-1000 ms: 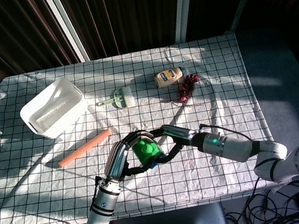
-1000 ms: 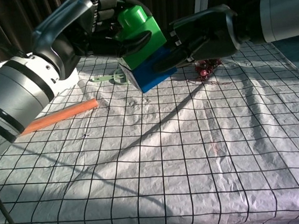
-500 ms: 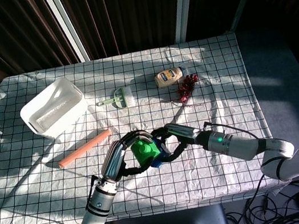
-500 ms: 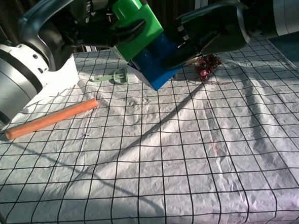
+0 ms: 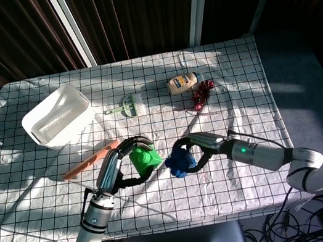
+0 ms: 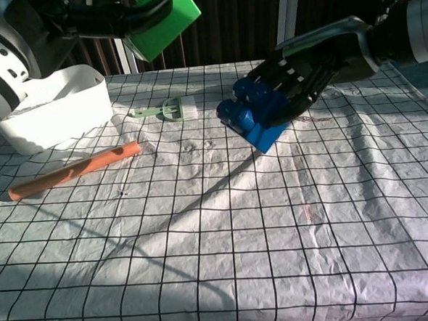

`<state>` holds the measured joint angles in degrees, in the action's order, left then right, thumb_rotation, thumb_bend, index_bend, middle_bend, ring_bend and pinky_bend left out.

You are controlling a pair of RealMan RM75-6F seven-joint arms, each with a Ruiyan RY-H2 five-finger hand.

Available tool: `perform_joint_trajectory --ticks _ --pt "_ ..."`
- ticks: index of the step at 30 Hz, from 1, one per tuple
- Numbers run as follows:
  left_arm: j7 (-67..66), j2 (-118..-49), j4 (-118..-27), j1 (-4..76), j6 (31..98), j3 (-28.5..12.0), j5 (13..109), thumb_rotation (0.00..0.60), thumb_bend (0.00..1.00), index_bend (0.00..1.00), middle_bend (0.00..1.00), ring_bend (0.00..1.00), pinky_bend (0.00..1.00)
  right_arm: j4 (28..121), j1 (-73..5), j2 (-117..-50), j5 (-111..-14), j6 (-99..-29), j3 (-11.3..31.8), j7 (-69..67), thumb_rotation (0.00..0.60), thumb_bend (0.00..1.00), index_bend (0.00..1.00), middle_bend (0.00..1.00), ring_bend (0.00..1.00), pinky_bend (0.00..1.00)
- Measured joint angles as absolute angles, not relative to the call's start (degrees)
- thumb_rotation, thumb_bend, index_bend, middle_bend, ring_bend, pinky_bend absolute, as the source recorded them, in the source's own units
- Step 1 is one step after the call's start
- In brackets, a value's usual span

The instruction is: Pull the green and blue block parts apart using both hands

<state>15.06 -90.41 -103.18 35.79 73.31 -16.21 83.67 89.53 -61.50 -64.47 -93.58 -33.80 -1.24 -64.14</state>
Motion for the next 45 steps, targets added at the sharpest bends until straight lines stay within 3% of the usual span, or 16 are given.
perform_joint_trajectory --ticks 6,13,16,21,25,27,28,30,33,40,45 --pt "16.47 -89.56 -96.61 33.96 73.46 -14.82 81.76 0.6 1.0 0.65 0.7 0.75 1.0 86.47 -59.72 -65.17 -88.86 -32.08 -2.07 -47.69 0.6 0.5 0.91 0.73 0.48 0.16" --pt "22.32 -92.36 -82.28 31.74 72.5 -12.73 78.62 0.6 0.99 0.64 0.68 0.72 0.96 81.0 -55.76 -68.15 -74.36 -31.72 -3.76 -18.66 0.6 0.5 0.82 0.73 0.42 0.16" --pt "24.92 -94.68 -75.9 30.95 72.0 -11.67 78.07 0.6 0.96 0.64 0.68 0.66 0.78 78.38 -53.92 -70.14 -66.86 -32.56 -4.53 -8.58 0.6 0.49 0.76 0.69 0.39 0.16" --pt "27.55 -98.97 -67.87 29.92 70.52 -9.03 78.27 0.6 0.87 0.6 0.64 0.45 0.36 75.35 -51.87 -73.01 -58.04 -32.43 -5.41 0.47 0.6 0.47 0.53 0.51 0.26 0.15" --pt "30.09 -100.52 -64.6 29.7 68.52 -7.42 79.14 0.6 0.72 0.46 0.47 0.26 0.17 75.55 -50.81 -73.32 -56.68 -32.53 -4.81 2.25 0.6 0.33 0.21 0.27 0.13 0.1" --pt "30.69 -100.77 -63.69 29.68 68.34 -6.99 79.81 0.6 0.62 0.34 0.33 0.14 0.07 76.26 -50.57 -72.67 -56.8 -32.59 -4.39 2.1 0.6 0.26 0.04 0.14 0.05 0.08" --pt "30.42 -100.82 -63.45 29.65 68.38 -6.84 80.02 0.6 0.57 0.28 0.27 0.08 0.04 76.8 -50.44 -72.06 -56.91 -32.49 -4.14 1.9 0.6 0.25 0.02 0.11 0.04 0.07" --pt "29.27 -100.82 -63.01 29.49 68.67 -6.41 80.83 0.6 0.46 0.15 0.14 0.01 0.0 77.77 -50.19 -70.96 -57.17 -32.37 -3.7 1.48 0.6 0.21 0.0 0.02 0.0 0.03" --pt "28.61 -99.94 -63.7 29.28 68.5 -5.79 81.47 0.6 0.36 0.03 0.01 0.0 0.0 79.63 -49.53 -69.0 -58.25 -32.58 -2.9 0.5 0.6 0.19 0.0 0.0 0.0 0.01" --pt "27.49 -95.72 -68.62 28.15 69.61 -4.34 83.52 0.6 0.33 0.0 0.0 0.0 0.0 85.34 -47.02 -63.5 -62.86 -34.94 -1.55 -2.39 0.6 0.18 0.0 0.0 0.0 0.0" --pt "24.78 -89.67 -73.13 24.86 77.84 -3.28 86.55 0.6 0.34 0.0 0.0 0.0 0.0 89.16 -42.74 -59.97 -66.46 -43.83 -1.62 -1.7 0.6 0.18 0.0 0.0 0.0 0.0"
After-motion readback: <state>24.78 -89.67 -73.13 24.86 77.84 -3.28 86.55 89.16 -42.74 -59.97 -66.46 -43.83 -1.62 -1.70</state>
